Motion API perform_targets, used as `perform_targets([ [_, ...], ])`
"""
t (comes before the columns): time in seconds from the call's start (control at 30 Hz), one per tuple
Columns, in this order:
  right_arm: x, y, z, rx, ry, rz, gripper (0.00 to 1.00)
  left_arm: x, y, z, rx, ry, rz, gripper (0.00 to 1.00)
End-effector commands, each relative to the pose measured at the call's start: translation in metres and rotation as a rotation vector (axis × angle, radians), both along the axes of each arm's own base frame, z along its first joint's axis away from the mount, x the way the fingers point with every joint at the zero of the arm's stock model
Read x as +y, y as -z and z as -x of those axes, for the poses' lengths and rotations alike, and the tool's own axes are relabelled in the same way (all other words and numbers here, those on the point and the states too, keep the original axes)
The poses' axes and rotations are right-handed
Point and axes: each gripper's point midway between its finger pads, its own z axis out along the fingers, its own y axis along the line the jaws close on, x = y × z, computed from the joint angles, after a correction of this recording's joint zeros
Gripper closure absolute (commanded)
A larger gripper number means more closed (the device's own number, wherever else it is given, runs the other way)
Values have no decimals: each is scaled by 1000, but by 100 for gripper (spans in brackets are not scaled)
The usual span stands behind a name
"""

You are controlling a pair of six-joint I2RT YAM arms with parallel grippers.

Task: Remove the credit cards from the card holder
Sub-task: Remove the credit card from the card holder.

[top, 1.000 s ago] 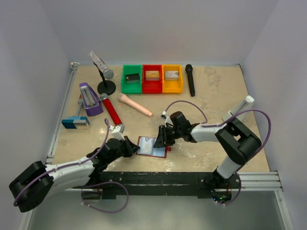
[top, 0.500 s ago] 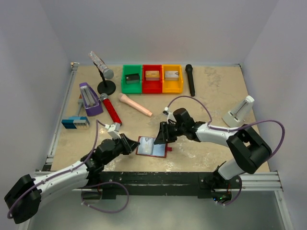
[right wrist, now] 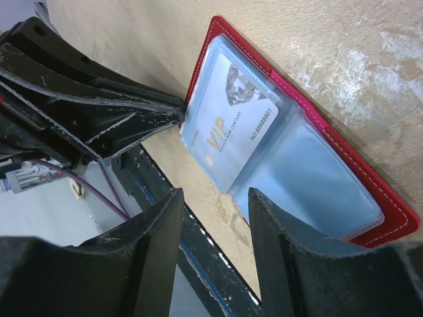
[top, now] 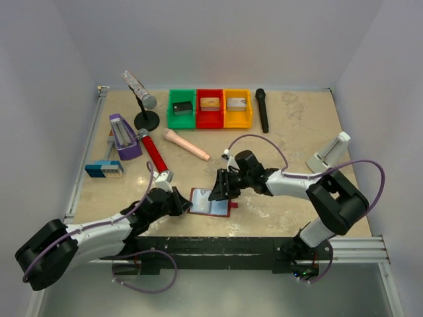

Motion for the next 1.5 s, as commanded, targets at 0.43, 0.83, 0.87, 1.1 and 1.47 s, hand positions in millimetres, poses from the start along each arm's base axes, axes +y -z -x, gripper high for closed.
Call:
perform_targets([
  [0.43, 21, -3, -14, 4, -3, -58, 51, -18, -40, -21, -116, 12, 83, 89],
  [0.83, 22, 4, -23, 26, 102, -84, 52, -17, -24, -19, -87, 8, 67, 91],
  [0.87, 22, 6, -22, 32, 110, -85, 52, -16, -23, -18, -85, 7, 66, 91],
  [1.1, 18, 15, -21, 55, 138, -75, 53, -12, -16, -16, -76, -3, 56, 91],
  [1.47, 18, 21, -19, 81, 166, -93, 53, -5, -3, -10, -50, -17, 47, 92],
])
